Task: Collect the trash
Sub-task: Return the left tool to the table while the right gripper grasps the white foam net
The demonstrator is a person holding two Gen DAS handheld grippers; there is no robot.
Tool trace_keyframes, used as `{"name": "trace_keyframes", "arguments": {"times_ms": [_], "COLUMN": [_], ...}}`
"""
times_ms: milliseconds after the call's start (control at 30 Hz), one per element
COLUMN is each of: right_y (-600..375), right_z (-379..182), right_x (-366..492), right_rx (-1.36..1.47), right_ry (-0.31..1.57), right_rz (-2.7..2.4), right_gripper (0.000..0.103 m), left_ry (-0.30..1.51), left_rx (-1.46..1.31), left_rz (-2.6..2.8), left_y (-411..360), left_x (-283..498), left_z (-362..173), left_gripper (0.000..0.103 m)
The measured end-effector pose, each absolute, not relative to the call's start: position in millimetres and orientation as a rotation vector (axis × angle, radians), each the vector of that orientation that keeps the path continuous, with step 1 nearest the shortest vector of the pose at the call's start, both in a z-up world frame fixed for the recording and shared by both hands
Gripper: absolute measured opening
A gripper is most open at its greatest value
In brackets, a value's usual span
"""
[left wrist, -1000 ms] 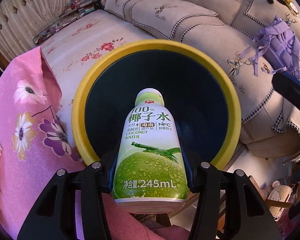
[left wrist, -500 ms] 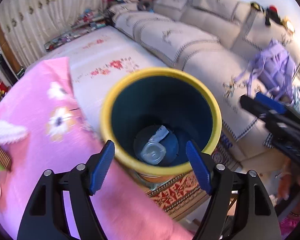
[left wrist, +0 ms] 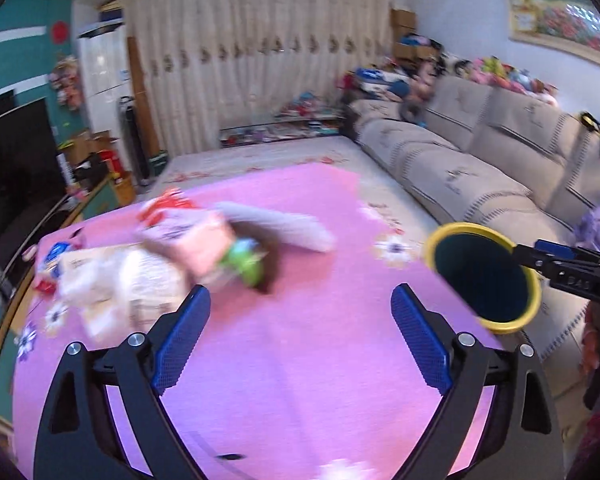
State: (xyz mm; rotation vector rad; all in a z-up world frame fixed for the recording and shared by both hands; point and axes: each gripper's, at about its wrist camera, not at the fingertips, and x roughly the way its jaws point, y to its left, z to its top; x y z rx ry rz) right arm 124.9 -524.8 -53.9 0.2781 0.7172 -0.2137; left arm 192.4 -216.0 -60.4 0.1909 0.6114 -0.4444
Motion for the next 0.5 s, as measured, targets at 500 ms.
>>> {"name": "trace_keyframes", "arguments": {"times_ms": [500], "right_y": [-366.9], "right_z": [-34.8], "right_x": [258.7], "right_rx": [0.074], "right_ry": [0.753], "right_rz": [0.045], "right_gripper": [0.062], "left_ry": [0.569], "left_rx": [0.1], "left_rz": [-0.12], "left_y": [-49.9], "left_x": [244.9], "left_z": [-94.8], "left_gripper": [0.092]}}
